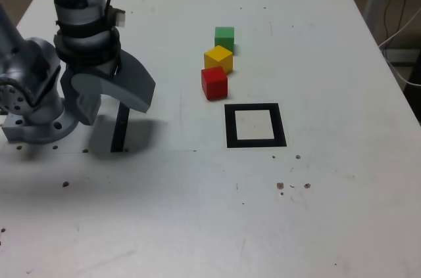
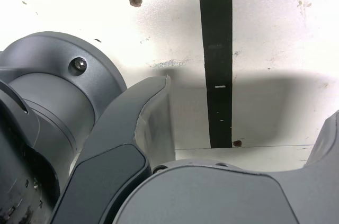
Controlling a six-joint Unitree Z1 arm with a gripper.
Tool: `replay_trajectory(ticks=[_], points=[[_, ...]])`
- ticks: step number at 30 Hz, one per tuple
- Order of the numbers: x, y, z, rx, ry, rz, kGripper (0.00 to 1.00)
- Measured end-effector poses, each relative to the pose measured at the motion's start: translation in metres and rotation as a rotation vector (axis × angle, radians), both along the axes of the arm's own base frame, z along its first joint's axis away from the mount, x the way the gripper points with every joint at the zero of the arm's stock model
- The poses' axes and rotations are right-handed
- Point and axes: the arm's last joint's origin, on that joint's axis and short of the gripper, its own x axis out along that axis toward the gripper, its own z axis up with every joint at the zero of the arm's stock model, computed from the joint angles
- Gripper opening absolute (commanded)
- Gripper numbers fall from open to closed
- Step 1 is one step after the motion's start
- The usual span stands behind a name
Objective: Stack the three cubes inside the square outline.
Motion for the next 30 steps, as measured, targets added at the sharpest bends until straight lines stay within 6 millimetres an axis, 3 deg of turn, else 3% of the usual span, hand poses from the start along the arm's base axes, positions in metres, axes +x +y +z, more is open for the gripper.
replay_trajectory(ticks=[15, 23, 30], points=[[0.006, -0.001, 0.006, -0.009, -0.027, 0.003, 0.99], [0.036, -0.006, 0.031, -0.056, -0.106, 0.02, 0.99], [0.072, 0.011, 0.042, 0.075, -0.136, 0.091, 0.99]])
